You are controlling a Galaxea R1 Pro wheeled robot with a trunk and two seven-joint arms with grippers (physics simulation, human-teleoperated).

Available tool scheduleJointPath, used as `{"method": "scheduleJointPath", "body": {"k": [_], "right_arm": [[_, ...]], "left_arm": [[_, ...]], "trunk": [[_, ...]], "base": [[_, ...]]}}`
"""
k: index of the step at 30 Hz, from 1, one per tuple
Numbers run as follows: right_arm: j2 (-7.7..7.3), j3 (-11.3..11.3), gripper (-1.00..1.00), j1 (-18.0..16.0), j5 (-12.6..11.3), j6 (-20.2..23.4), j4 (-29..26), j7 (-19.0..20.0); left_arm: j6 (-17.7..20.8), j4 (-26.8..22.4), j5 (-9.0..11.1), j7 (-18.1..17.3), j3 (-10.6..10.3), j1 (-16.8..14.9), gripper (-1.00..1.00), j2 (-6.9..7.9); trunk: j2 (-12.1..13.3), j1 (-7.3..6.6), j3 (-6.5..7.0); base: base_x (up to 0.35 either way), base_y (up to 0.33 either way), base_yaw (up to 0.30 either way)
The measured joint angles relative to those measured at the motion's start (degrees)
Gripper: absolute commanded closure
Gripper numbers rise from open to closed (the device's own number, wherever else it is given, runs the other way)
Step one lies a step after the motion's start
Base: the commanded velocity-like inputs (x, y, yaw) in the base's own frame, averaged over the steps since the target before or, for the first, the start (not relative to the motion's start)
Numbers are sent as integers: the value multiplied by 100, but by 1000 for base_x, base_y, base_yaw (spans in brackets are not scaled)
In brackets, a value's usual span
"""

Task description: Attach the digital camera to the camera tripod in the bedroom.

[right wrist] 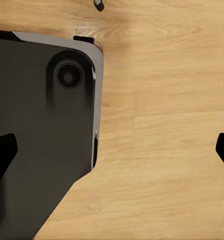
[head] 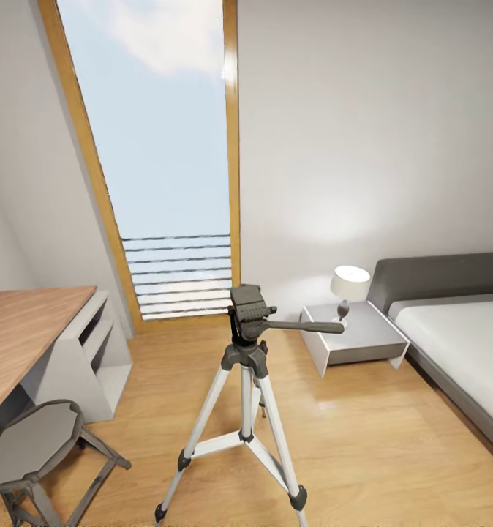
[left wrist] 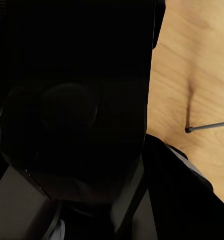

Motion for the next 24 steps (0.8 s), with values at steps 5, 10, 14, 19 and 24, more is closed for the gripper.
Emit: {"method": "scheduleJointPath", "body": {"k": [5,10,14,19,24], "right_arm": [[0,0,-100,0,0,-6,1,0],[2,2,-100,0,0,-8,1,0],[0,1,-100,0,0,-9,0,0],[0,0,-100,0,0,-9,1,0],[3,0,-100,0,0,-9,1,-1]], "left_arm": [[0,0,0,0,-1,0,100,-6],[-1,3,1,4,-4,0,100,-4],[0,4,-1,5,-7,0,100,-2],[0,5,-4,7,-8,0,100,0],[0,5,-7,6,-8,0,100,0]], "trunk": [[0,0,-46],[0,0,-92],[0,0,-129],[0,0,-175],[-1,0,-222]], "base": [[0,0,0],[0,0,0],[0,0,0],[0,0,0],[0,0,0]]}}
